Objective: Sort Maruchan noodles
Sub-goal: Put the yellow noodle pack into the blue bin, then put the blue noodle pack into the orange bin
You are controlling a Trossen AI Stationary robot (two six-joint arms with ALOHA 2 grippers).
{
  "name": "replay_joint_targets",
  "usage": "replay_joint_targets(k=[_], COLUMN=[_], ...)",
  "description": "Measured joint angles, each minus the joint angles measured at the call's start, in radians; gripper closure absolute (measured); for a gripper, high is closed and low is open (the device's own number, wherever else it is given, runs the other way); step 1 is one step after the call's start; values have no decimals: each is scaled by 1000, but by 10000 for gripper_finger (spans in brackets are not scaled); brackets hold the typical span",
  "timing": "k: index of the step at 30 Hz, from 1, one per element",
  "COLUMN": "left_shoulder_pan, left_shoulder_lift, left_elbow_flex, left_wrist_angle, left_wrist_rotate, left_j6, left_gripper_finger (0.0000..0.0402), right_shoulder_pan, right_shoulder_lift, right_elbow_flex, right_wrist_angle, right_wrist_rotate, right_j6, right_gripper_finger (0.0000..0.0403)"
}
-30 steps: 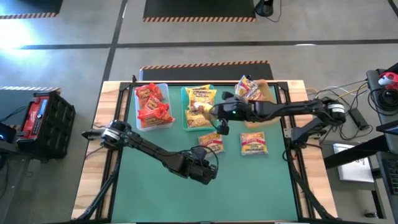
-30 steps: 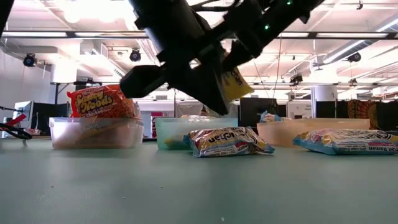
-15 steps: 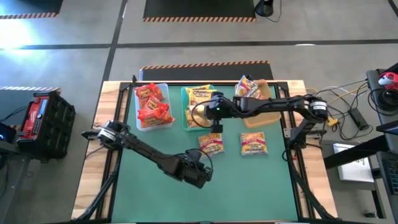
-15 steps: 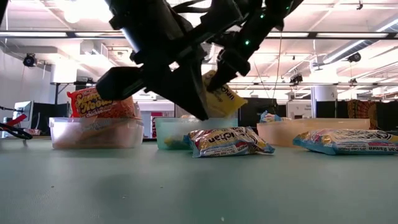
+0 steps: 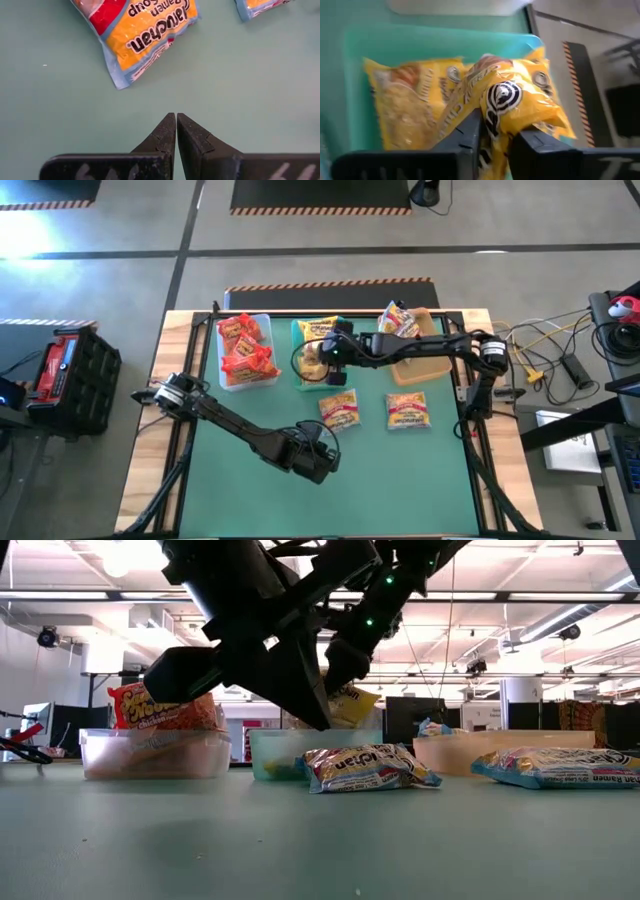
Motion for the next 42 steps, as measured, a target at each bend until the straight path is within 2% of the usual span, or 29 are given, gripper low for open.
replay_joint_targets(k=[2,10,15,22,26,32,37,42], left_shoulder_pan=[0,0,0,2,14,49,98,155], left_shoulder_lift=[0,0,0,0,0,0,0,7], left_elbow_flex=[0,0,0,0,0,0,0,0], left_wrist_angle=[-1,1,1,4,9,6,8,20], left_wrist_rotate=[0,-1,-2,-28,-29,-27,20,126], left_j6=[0,0,-2,-4,-4,19,114,287], left_gripper_finger=[402,402,402,402,402,402,402,402], right_shoulder_pan=[-2,-6,-6,-3,31,131,238,356], right_shoulder_lift=[-1,-2,-18,-89,-162,-278,-372,-458], right_elbow_flex=[20,95,124,113,50,-106,-268,-423], right_wrist_angle=[-39,-114,-131,-294,-297,-289,-279,-192], right_wrist_rotate=[31,36,139,122,48,39,39,41], right_j6=[8,85,89,217,294,430,589,736], right_gripper_finger=[329,282,275,285,295,307,312,317])
